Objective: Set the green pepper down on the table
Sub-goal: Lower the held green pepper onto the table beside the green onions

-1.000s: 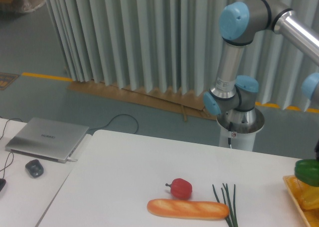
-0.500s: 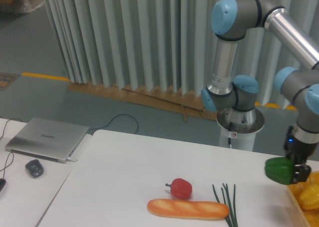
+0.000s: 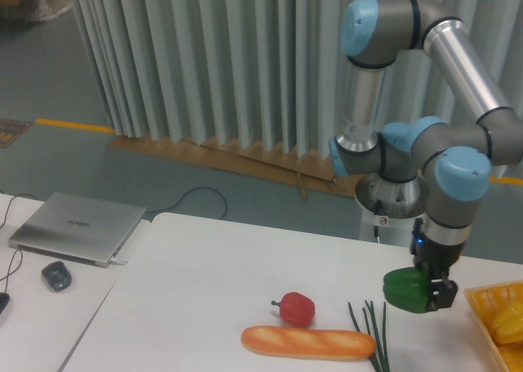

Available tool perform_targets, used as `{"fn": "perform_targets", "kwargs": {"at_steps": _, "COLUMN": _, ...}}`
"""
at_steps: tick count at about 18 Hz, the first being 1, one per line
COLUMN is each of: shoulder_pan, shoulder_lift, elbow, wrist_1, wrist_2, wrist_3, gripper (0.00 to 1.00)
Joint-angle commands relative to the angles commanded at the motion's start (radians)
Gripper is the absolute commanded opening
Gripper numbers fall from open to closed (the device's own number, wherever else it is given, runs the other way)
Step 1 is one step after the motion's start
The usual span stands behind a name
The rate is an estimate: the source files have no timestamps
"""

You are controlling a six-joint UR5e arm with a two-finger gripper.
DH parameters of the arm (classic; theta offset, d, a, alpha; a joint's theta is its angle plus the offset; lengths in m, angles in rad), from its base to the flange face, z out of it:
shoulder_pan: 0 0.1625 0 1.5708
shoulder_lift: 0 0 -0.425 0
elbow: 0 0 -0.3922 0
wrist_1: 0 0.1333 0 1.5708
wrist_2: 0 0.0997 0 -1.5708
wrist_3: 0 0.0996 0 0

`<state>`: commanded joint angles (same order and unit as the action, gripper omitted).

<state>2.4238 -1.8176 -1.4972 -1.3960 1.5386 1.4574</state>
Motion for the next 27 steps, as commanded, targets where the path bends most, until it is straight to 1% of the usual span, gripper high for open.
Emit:
{"fn": "perform_targets", "kwargs": {"at_steps": 3, "shoulder_pan": -0.044, "shoulder_lift": -0.049, "elbow": 0.006, "wrist_1": 0.066, "wrist_2": 0.053, "wrist_3": -0.064, "gripper": 0.60}}
{"fn": "perform_targets", "kwargs": {"at_steps": 4, "shoulder_pan": -0.060, "shoulder_lift": -0.061, "elbow": 0.012, "wrist_1": 0.080, "wrist_2": 0.063, "wrist_3": -0.084, "gripper": 0.60}}
{"fn": "perform_targets", "kwargs": {"at_steps": 7, "shoulder_pan": -0.064, "shoulder_lift": -0.097, "elbow": 0.032, "wrist_1": 0.086, "wrist_2": 0.066, "wrist_3": -0.114, "gripper": 0.59}}
{"fn": "perform_targets", "kwargs": {"at_steps": 8, "shoulder_pan": -0.068, "shoulder_lift": -0.106, "elbow": 0.035, "wrist_1": 0.086, "wrist_2": 0.067, "wrist_3": -0.121, "gripper": 0.53}}
{"fn": "perform_targets", "kwargs": {"at_steps": 10, "shoulder_pan": -0.071, "shoulder_lift": -0.124, "elbow": 0.037, "wrist_1": 0.089, "wrist_2": 0.069, "wrist_3": -0.129, "gripper": 0.53}}
{"fn": "perform_targets", "kwargs": {"at_steps": 13, "shoulder_pan": -0.075, "shoulder_lift": -0.158, "elbow": 0.040, "wrist_1": 0.135, "wrist_2": 0.097, "wrist_3": -0.149, "gripper": 0.53}}
{"fn": "perform_targets", "kwargs": {"at_steps": 17, "shoulder_pan": -0.083, "shoulder_lift": -0.203, "elbow": 0.041, "wrist_1": 0.167, "wrist_2": 0.110, "wrist_3": -0.154, "gripper": 0.53}}
{"fn": "perform_targets", "kwargs": {"at_steps": 19, "shoulder_pan": -0.086, "shoulder_lift": -0.230, "elbow": 0.041, "wrist_1": 0.192, "wrist_2": 0.147, "wrist_3": -0.158, "gripper": 0.54}}
{"fn": "perform_targets", "kwargs": {"at_steps": 21, "shoulder_pan": -0.100, "shoulder_lift": -0.267, "elbow": 0.049, "wrist_1": 0.227, "wrist_2": 0.176, "wrist_3": -0.207, "gripper": 0.55}}
{"fn": "perform_targets", "kwargs": {"at_steps": 22, "shoulder_pan": -0.104, "shoulder_lift": -0.275, "elbow": 0.054, "wrist_1": 0.230, "wrist_2": 0.187, "wrist_3": -0.213, "gripper": 0.55}}
{"fn": "perform_targets", "kwargs": {"at_steps": 27, "shoulder_pan": -0.109, "shoulder_lift": -0.236, "elbow": 0.043, "wrist_1": 0.227, "wrist_2": 0.186, "wrist_3": -0.216, "gripper": 0.55}}
